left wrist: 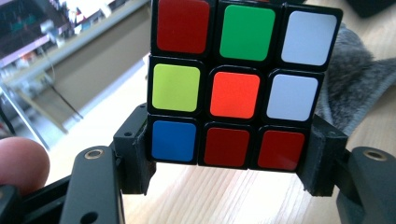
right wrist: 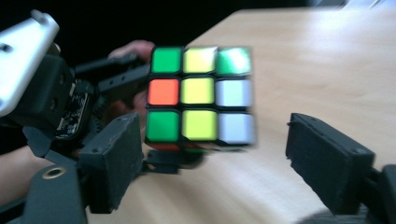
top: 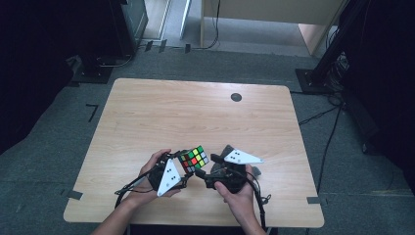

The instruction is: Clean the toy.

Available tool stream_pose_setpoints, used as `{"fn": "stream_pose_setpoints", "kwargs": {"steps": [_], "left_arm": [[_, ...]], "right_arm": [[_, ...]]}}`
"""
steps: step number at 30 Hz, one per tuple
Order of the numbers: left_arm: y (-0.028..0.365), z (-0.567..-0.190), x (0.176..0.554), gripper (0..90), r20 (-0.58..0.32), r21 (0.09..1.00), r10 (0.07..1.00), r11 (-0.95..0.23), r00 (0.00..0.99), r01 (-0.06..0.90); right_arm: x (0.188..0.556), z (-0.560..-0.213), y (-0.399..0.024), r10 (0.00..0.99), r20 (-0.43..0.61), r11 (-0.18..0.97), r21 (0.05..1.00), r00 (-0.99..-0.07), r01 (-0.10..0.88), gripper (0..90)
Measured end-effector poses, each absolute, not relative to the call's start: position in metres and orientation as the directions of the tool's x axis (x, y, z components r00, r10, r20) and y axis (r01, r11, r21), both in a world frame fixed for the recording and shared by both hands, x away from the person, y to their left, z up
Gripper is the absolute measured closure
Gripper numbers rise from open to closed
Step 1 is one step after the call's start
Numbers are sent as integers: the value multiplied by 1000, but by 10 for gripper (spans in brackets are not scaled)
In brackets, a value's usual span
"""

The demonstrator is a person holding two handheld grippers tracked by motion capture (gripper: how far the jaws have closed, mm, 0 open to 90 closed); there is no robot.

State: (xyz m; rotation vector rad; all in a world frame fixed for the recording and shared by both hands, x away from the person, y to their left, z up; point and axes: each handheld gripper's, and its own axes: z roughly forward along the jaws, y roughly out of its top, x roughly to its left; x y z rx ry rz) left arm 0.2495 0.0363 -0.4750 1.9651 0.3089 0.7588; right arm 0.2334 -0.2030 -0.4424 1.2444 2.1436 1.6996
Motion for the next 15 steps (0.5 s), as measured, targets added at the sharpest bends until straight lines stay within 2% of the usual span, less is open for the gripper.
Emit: {"fn": "stream_pose_setpoints", "kwargs": {"steps": [4,6,8,13,15], "left_arm": [[49,-473,260,336,256,904,531,-427,808,-6],[55,-471,264,335,191,920,527,-390,828,35],[58,-470,266,335,154,929,527,-365,836,59],[63,-468,270,335,93,938,541,-329,835,108],[64,-469,272,335,86,937,547,-329,832,120]], "right_arm": [[233,-441,-227,738,317,-15,890,-596,456,201],[232,-447,-238,828,220,28,903,-517,429,259],[234,-456,-246,871,156,69,900,-467,430,265],[246,-484,-247,917,-3,232,817,-399,528,252],[252,-496,-244,904,2,273,768,-428,579,246]]}}
